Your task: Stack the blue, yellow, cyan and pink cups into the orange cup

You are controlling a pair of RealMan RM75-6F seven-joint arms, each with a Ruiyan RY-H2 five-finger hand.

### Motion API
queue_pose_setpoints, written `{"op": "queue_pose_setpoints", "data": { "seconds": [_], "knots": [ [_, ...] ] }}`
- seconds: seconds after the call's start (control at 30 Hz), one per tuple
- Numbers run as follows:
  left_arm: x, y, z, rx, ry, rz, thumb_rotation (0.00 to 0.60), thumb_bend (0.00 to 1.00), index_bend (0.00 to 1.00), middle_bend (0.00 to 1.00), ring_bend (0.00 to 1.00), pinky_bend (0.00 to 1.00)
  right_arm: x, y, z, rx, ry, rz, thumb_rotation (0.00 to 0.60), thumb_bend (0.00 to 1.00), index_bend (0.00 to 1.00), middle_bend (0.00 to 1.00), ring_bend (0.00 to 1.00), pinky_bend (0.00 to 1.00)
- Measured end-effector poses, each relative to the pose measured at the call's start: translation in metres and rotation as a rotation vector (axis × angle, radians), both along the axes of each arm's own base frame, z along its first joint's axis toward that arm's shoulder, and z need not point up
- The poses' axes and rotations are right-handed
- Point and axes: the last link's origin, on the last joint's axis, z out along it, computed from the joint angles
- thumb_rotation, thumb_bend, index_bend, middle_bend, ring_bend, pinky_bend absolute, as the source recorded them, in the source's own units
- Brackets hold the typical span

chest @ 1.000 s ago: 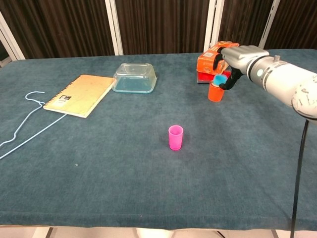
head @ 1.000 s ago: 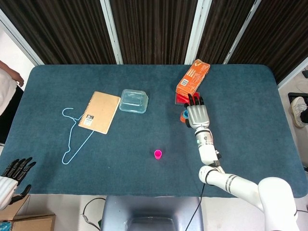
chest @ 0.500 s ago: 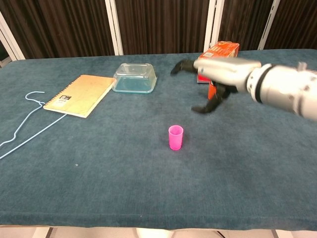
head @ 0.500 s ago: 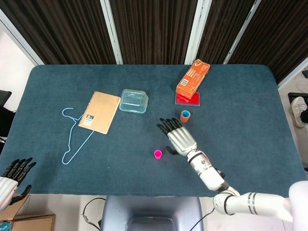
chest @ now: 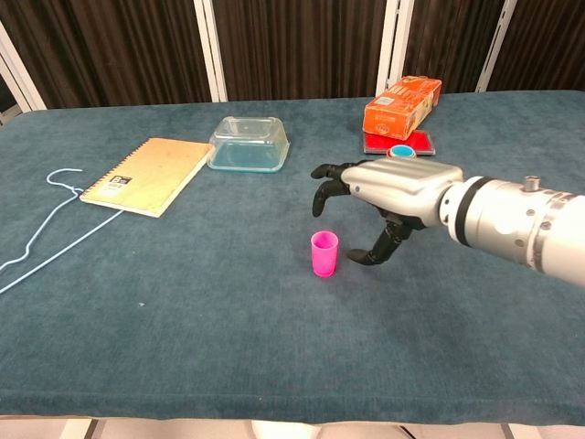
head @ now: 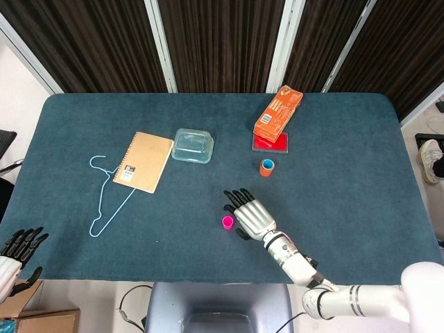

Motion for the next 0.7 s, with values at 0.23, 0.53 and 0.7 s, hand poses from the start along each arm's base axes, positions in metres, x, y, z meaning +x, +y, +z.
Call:
{"op": "queue_pose_setpoints", "data": {
  "seconds": [0.23, 0.53, 0.7],
  "knots": [
    [0.000, 0.000, 0.000, 0.000, -0.001, 0.000, 0.600, 0.43, 0.00, 0.00, 0.00, 0.08, 0.003, -0.005, -0.010, 0.003, 0.001, -0.023, 0.600, 0.45, 0.47, 0.00, 0.00, 0.02],
    [0.000, -0.001, 0.001, 0.001, -0.003, 0.000, 0.600, 0.43, 0.00, 0.00, 0.00, 0.08, 0.004, -0.006, -0.016, 0.003, 0.004, -0.033, 0.600, 0.45, 0.52, 0.00, 0.00, 0.07],
    [-0.001, -0.001, 0.002, 0.002, -0.003, 0.001, 0.600, 0.43, 0.00, 0.00, 0.00, 0.08, 0.004, -0.008, -0.022, 0.001, 0.013, -0.042, 0.600, 0.45, 0.56, 0.00, 0.00, 0.11]
  ]
}}
